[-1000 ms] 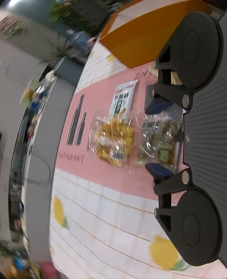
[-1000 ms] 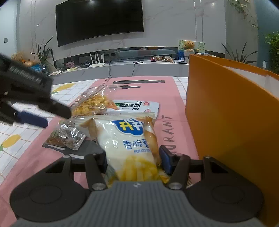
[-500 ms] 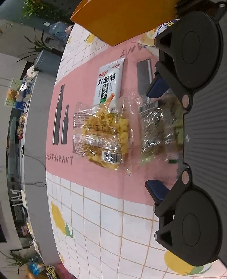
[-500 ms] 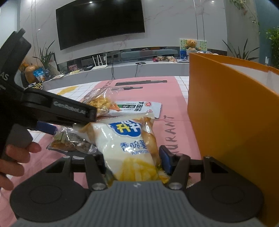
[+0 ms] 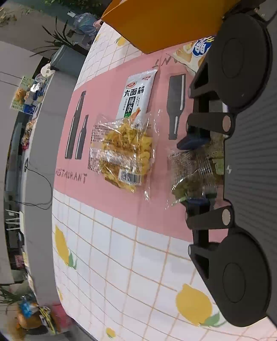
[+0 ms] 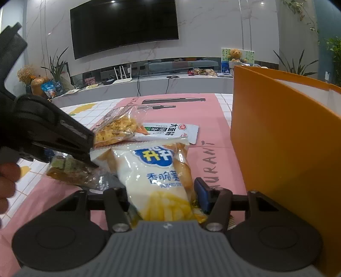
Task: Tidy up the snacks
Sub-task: 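Grasp the clear bag of green-wrapped snacks with the left tool while the right tool holds the crisp bag, then carry the crisp bag and the green snack bag over the orange box with both tools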
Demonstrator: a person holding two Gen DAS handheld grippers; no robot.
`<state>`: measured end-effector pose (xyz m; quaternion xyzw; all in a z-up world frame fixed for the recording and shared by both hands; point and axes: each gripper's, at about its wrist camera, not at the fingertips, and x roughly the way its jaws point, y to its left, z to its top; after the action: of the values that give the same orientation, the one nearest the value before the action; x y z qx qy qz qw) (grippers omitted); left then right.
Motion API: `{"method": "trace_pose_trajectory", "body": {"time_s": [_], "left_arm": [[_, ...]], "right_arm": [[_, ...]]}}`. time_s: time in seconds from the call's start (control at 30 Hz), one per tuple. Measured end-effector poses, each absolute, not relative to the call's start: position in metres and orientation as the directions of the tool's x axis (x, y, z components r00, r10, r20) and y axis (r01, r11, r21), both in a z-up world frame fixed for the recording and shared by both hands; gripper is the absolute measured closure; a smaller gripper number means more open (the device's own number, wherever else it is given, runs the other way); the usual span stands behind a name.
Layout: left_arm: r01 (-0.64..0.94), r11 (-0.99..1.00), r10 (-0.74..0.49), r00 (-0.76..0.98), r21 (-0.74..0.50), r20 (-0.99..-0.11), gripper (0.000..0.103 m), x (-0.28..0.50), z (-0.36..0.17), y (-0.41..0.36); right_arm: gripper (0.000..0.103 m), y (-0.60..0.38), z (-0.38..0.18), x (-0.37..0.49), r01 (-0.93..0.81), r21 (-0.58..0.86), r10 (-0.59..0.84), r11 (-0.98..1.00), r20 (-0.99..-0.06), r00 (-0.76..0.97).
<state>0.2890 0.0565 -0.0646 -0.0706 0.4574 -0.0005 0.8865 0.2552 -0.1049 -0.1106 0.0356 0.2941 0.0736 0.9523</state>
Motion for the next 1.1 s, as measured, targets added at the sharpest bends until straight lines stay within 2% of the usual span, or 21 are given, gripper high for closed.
{"method": "trace_pose_trajectory", "body": {"time_s": [0.13,0.23,0.4,0.6,0.87,1.1], "left_arm": [[-0.041,0.994,-0.06,0.598,-0.106,-0.799,0.074,0.275,-0.052,0.062],[0.001,0.997,-0.067,0.602,-0.083,-0.796,0.078,0.264,-0.042,0.062],[0.037,0.998,-0.06,0.59,-0.047,-0.805,0.08,0.248,-0.034,0.06],[0.074,0.991,-0.133,0.57,-0.111,-0.811,0.08,0.233,-0.02,0.062],[0.104,0.988,-0.156,0.614,-0.117,-0.773,0.08,0.214,0.018,0.058],[0.113,0.985,-0.172,0.641,-0.13,-0.748,0.08,0.202,0.05,0.038]], "right_arm": [[0.051,-0.107,-0.11,0.254,-0.13,0.116,0.173,0.985,-0.553,0.815],[0.053,-0.108,-0.108,0.25,-0.132,0.131,0.182,0.983,-0.542,0.82],[0.054,-0.108,-0.106,0.237,-0.152,0.123,0.195,0.981,-0.534,0.822],[0.055,-0.11,-0.096,0.224,-0.176,0.121,0.213,0.977,-0.527,0.823],[0.055,-0.127,-0.058,0.207,-0.21,0.29,0.326,0.934,-0.451,0.831],[0.055,-0.147,-0.017,0.186,-0.221,0.311,0.336,0.924,-0.388,0.858]]}}
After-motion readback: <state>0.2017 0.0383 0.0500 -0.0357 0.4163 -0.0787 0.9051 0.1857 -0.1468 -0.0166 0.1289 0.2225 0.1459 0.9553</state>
